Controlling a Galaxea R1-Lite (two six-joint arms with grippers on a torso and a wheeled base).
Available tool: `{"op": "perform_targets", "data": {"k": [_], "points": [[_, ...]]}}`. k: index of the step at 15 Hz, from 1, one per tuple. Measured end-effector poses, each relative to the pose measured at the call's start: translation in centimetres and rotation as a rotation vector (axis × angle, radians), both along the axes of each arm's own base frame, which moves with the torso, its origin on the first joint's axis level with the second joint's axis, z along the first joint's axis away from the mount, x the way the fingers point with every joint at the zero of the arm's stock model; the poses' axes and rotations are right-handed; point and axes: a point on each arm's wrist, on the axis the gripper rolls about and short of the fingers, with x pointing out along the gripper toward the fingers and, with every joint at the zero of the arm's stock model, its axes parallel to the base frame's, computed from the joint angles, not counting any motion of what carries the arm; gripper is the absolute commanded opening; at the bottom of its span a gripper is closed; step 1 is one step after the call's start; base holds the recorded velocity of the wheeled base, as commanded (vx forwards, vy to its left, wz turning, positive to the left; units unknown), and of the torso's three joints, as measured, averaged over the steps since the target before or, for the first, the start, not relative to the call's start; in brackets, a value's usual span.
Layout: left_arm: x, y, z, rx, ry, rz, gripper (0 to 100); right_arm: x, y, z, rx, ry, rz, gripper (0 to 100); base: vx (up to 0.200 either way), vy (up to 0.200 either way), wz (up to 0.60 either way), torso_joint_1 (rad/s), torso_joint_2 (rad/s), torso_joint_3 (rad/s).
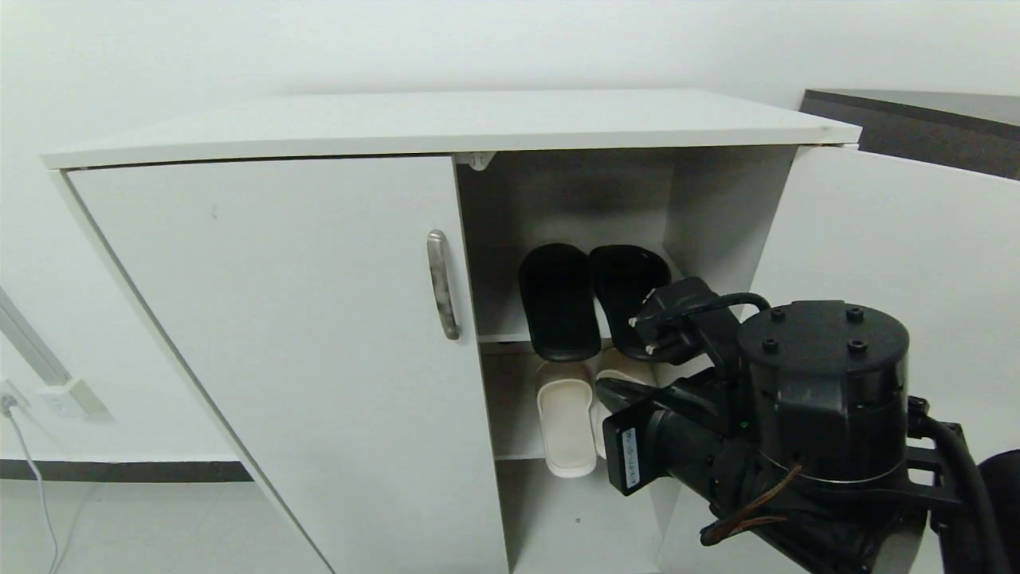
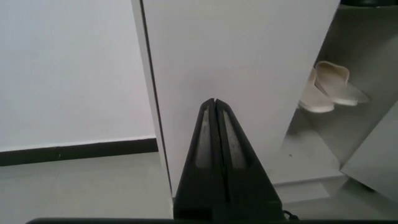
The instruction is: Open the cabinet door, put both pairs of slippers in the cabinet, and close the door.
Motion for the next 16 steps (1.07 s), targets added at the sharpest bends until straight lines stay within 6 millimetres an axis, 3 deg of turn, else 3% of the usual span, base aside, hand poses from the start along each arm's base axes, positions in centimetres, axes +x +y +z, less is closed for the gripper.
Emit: {"op": "perform_targets", "data": {"k": [12,16], "points": [[0.0,0.0,0.0,0.0,0.0,-0.002,0,-0.04,-0.06,-0.34,-0.015,0.0,0.004,0,-0.2,0.0,0.0,0.003,0.0,0.005],[0.0,0.0,0.01,0.0,-0.001,0.0,0,-0.08,-0.04,-0.35,-0.008,-0.009,0.008,0,0.0,0.0,0.0,0.0,0.0,0.0]]}}
